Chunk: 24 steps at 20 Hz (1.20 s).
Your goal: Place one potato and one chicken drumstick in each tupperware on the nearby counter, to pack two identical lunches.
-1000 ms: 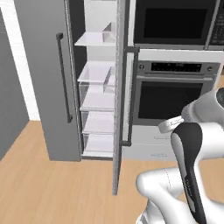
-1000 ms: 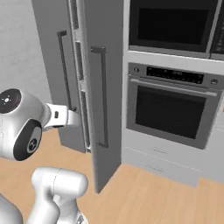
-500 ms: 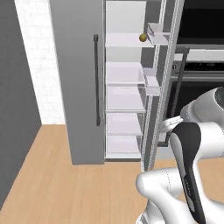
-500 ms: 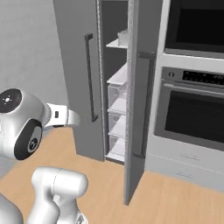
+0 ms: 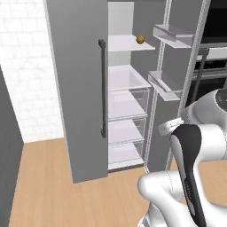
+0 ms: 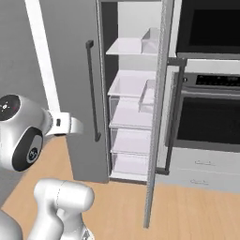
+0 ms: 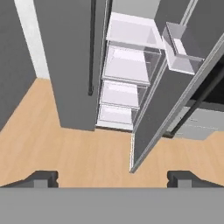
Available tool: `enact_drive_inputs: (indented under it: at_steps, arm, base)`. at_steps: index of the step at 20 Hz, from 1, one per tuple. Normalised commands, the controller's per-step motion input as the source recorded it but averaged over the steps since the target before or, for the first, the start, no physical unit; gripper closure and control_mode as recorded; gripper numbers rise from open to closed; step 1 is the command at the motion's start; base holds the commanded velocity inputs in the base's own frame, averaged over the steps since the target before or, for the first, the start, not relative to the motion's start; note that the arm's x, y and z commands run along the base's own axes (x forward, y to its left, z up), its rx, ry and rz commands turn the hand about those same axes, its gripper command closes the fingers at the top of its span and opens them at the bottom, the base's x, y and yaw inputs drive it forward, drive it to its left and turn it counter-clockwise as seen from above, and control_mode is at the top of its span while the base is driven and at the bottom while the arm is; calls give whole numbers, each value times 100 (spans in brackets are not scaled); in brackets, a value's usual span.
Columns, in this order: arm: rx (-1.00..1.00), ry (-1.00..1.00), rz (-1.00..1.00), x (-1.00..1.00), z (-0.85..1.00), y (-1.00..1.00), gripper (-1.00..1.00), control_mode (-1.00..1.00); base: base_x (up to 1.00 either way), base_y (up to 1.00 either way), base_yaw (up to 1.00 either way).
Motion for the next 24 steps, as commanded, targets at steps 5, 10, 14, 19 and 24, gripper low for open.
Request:
enact_drive_inputs:
  at_steps: [5, 10, 14, 19, 24]
  arm:
    - [0, 0, 0, 0, 0, 0, -100, 100]
    - [0, 0, 0, 0, 0, 0, -100, 100]
    - [0, 0, 0, 0, 0, 0, -100, 100]
    - [0, 0, 0, 0, 0, 0, -100, 100]
    - [0, 0, 0, 0, 0, 0, -100, 100]
  base:
    - [83, 43, -44]
    - [66, 44, -36]
    - [54, 48, -27]
    - [60, 30, -23]
    - [55, 3, -21]
